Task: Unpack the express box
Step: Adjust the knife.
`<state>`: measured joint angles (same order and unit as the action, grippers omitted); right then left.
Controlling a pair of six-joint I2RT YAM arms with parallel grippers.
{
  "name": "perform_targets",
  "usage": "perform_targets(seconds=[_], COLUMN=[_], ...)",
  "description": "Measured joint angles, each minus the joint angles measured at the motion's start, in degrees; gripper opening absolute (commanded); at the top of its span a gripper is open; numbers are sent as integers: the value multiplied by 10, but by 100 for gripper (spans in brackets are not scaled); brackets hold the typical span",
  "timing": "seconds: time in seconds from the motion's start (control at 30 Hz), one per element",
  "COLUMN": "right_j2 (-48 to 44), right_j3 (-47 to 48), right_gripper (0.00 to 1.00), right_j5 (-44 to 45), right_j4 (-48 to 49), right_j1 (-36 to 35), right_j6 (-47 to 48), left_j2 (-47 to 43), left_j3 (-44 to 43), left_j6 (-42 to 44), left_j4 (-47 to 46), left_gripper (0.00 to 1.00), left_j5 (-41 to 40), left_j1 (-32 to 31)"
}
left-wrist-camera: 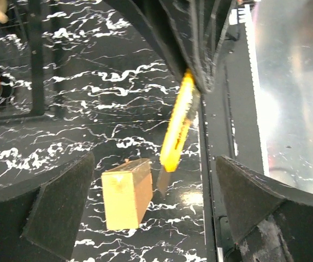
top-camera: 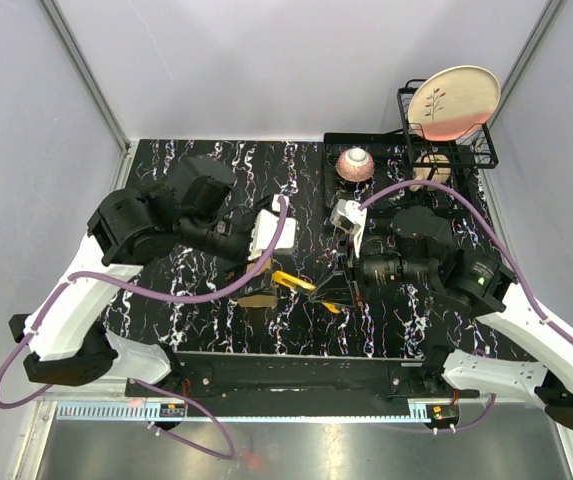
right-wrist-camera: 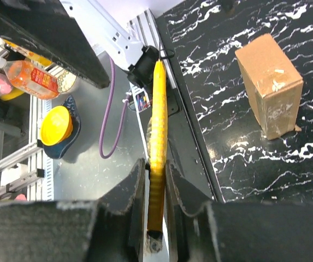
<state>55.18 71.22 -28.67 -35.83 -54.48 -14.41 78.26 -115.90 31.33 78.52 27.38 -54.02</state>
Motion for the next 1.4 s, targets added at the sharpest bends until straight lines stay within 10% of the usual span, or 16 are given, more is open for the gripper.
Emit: perform_targets(seconds=[0.17,0.73,1.17,1.4], right_j2=[18,59,51,50], right_j3=[36,109,115,118], right_gripper=[0,0,0,0], right_j5=[-7,22,50,57], right_j4=[-45,-153,-172,-168], right_j1=[0,1,1,1], right_j6=[29,94,111,105], left_j2=[-13,54,67,67], left_j3=[29,51,56,62], left_j6=[15,15,14,16], left_j4=[5,9,-5,-10], left_gripper=[93,0,13,45], left_j5=[48,73,81,80], left_j1=[-1,-18,-21,-22])
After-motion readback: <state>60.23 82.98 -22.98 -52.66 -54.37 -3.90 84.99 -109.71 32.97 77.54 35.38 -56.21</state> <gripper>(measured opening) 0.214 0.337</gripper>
